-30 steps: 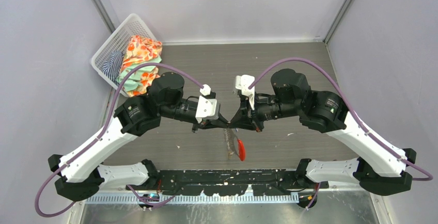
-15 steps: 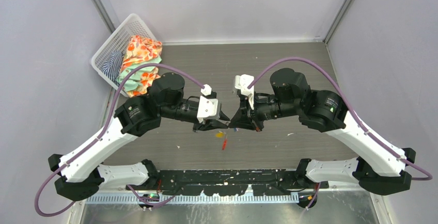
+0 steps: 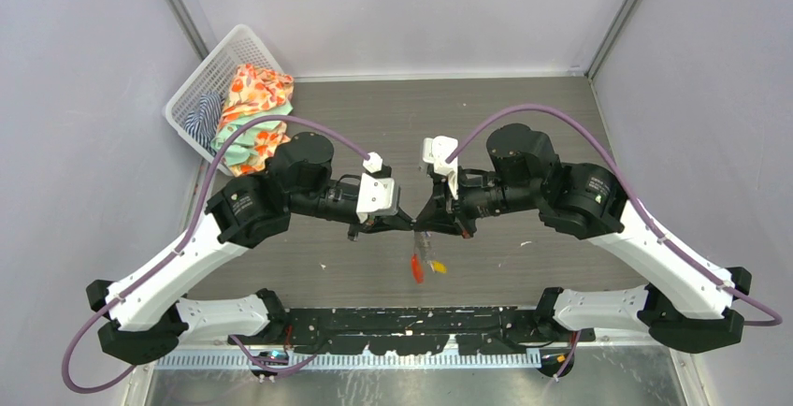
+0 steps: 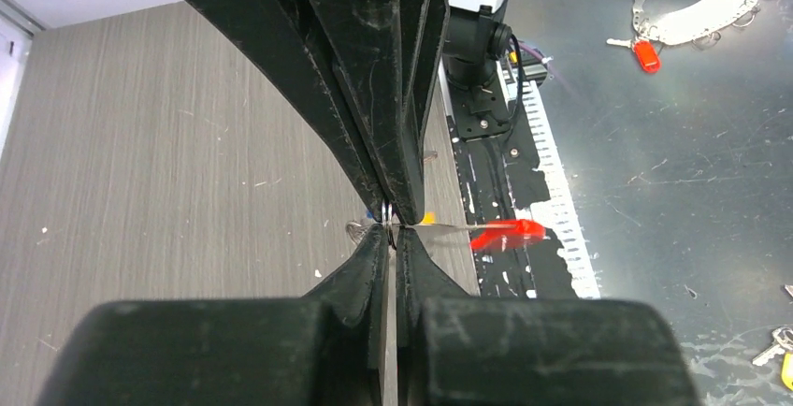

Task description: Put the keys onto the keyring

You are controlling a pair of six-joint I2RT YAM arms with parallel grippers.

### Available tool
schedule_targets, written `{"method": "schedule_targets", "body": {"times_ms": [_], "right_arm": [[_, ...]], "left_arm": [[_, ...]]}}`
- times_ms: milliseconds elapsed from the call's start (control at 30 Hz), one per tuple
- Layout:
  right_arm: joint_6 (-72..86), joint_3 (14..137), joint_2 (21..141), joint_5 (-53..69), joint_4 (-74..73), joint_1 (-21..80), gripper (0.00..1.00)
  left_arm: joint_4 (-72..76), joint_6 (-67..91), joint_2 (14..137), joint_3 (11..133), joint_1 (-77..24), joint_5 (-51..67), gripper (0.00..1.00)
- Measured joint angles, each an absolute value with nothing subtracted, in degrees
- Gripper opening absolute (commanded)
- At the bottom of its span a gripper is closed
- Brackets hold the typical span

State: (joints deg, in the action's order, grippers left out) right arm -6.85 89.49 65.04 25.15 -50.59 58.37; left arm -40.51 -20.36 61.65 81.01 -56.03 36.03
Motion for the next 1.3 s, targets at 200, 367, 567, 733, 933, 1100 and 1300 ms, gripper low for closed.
{"method": "schedule_targets", "body": {"times_ms": [200, 367, 567, 733, 933, 1100, 1300], "right_arm": [[-7.7, 89.6, 65.3, 25.1, -50.6, 58.4, 0.15], [-6.6, 89.6, 65.1, 24.9, -50.1, 58.4, 0.39], [-4.6, 85.5, 59.6, 23.3, -46.4, 58.4, 0.50], [-3.0, 82.6, 54.2, 21.5, -43.7, 58.4, 0.52], [-2.2, 79.8, 51.7, 20.6, -40.0, 58.4, 0.45], [-2.5, 78.4, 52.0, 20.8, -37.4, 58.4, 0.38], [-3.8, 78.1, 53.0, 22.6, -36.5, 58.4, 0.20]], "left_arm": [[-40.8, -19.9, 61.6, 81.0, -56.0, 36.0, 0.00], [-40.6, -19.3, 61.3, 81.0, -55.9, 34.5, 0.00], [-39.2, -15.3, 60.5, 81.0, -54.6, 34.7, 0.00], [-37.7, -12.3, 60.4, 81.0, -53.9, 35.7, 0.00], [-36.2, -10.0, 60.4, 81.0, -53.5, 37.7, 0.00], [-36.1, -9.0, 60.4, 81.0, -53.3, 39.4, 0.00], [-35.6, -8.3, 60.3, 81.0, -53.1, 40.2, 0.00]]}}
